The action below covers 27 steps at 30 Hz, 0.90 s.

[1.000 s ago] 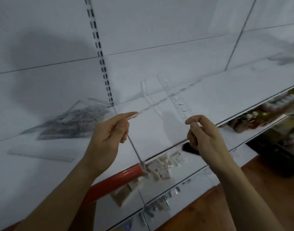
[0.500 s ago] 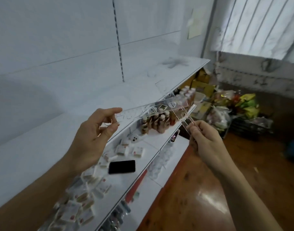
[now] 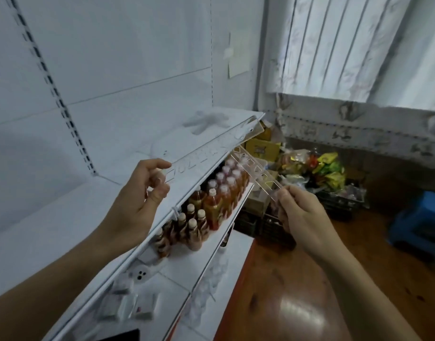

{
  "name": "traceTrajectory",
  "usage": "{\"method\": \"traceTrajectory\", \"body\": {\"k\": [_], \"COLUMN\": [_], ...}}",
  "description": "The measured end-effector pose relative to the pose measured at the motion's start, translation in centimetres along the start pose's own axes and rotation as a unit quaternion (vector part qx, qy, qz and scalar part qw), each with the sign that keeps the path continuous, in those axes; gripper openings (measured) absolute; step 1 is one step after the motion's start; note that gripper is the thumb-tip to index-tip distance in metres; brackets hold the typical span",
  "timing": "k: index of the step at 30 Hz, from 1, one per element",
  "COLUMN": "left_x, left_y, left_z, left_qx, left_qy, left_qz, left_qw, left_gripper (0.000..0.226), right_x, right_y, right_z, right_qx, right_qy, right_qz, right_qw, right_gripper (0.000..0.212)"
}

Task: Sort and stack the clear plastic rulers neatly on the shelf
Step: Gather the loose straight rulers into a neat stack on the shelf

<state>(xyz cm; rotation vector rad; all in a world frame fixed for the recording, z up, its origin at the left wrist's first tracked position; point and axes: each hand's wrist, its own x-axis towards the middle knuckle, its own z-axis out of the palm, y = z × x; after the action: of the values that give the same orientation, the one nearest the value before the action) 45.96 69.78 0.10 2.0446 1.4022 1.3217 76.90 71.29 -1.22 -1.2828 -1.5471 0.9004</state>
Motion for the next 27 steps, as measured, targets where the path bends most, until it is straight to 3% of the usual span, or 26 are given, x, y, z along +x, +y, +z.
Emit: {"method": "traceTrajectory", "body": {"k": [8,15,20,27], "left_x": [14.1,20.4,24.6,30.4], "left_y": [-6.4,-10.6,-13.5,-16.7], "left_z": [4.0,6.5,8.3,12.2], "left_qx": [0.031,0.104,0.181,0.264], "left_qy": [0.018,0.027,0.059,0.103], "left_qz": [-0.039,-0.057,-0.099,-0.193], "left_qw": [0.999,0.993,0.977,0.939], "left_gripper": [0.026,0.029,0.019,0.016], "right_x": [16.2,29.2,39.3,53.1], "right_y": [3.0,4.8,6.0,9.0], "right_z": [0.4,1.7,4.0,6.9], "right_qx": [-0.022,-0.092,-0.155,-0.201], "right_qy": [-0.027,-0.036,-0.070,-0.118], "right_qz": [-0.011,-0.049,-0.089,-0.124], "right_qw": [0.999,0.994,0.981,0.964], "right_gripper": [0.042,0.041,0.042,0.058]}}
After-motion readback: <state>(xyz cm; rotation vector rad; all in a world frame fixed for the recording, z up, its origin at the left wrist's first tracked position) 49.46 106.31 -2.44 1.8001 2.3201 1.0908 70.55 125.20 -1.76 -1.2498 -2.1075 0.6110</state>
